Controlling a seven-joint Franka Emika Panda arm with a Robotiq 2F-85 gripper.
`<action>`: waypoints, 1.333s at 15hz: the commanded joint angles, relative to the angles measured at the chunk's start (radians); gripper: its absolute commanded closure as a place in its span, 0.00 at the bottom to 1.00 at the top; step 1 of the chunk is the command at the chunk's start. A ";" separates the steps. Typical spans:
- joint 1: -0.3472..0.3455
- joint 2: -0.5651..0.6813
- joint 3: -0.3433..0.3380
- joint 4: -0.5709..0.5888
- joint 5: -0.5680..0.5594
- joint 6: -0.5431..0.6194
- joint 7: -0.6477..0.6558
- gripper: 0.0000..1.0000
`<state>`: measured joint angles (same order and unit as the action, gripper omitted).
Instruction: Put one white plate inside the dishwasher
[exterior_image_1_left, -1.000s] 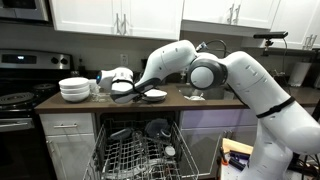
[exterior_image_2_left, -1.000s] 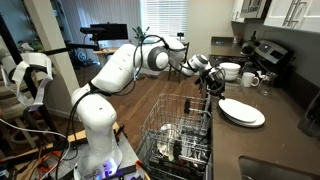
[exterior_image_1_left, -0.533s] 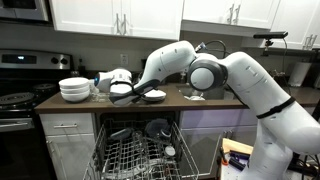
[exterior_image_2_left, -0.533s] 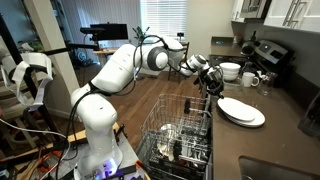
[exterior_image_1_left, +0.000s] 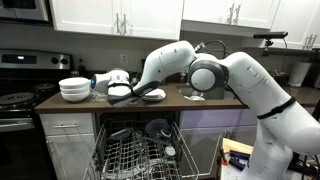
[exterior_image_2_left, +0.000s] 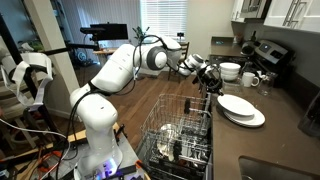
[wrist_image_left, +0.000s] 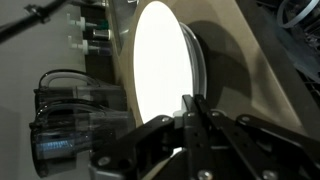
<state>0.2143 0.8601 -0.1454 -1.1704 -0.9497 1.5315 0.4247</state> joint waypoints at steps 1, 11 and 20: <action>0.023 -0.016 -0.004 -0.016 -0.060 -0.021 0.031 0.99; 0.003 0.010 0.029 0.004 -0.036 -0.006 0.018 0.96; 0.009 0.025 0.043 0.003 -0.033 0.002 0.017 0.96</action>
<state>0.2272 0.8838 -0.1104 -1.1711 -0.9784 1.5387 0.4417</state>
